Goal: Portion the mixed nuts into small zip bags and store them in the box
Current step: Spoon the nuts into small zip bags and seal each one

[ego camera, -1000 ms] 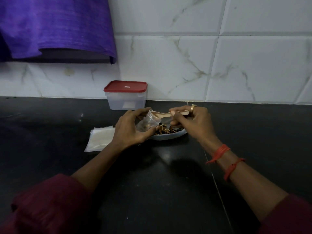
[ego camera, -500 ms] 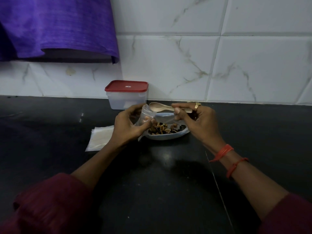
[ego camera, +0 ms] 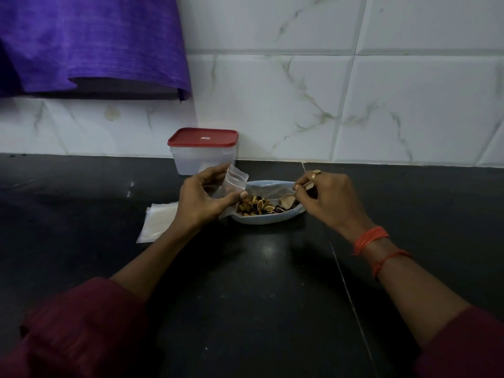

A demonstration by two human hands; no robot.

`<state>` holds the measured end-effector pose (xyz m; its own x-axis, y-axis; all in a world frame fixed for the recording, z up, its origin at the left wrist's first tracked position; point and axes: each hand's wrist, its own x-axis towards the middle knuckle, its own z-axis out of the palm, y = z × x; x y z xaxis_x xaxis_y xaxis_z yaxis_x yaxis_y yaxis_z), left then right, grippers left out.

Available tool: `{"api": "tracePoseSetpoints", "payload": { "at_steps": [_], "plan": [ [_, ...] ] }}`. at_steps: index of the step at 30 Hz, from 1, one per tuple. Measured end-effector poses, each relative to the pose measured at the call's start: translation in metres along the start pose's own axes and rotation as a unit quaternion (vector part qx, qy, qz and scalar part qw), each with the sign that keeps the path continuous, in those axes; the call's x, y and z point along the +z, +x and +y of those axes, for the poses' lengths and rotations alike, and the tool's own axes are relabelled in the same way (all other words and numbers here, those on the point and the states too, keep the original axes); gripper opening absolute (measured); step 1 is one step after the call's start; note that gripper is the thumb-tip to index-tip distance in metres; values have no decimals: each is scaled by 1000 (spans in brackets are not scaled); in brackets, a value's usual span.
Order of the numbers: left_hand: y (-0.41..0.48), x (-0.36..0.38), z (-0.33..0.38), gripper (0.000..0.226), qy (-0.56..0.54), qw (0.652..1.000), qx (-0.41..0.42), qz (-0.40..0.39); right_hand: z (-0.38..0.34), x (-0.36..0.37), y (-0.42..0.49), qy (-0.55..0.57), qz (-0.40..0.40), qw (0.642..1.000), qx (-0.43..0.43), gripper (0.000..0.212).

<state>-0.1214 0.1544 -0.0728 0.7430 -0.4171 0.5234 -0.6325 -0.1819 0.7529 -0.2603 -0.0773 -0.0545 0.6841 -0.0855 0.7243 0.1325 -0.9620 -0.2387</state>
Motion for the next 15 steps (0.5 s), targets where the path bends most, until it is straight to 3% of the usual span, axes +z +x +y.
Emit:
{"api": "tracePoseSetpoints", "payload": {
  "at_steps": [3, 9, 15],
  "plan": [
    [0, 0, 0, 78, -5, 1000, -2, -12, 2, -1, 1, 22, -4, 1000, 22, 9],
    [-3, 1, 1, 79, -11, 999, 1, -34, 4, 3, 1, 20, -95, 995, -4, 12],
    [-2, 0, -2, 78, 18, 998, 15, -51, 7, -2, 2, 44, -57, 997, 37, 12]
  ]
}}
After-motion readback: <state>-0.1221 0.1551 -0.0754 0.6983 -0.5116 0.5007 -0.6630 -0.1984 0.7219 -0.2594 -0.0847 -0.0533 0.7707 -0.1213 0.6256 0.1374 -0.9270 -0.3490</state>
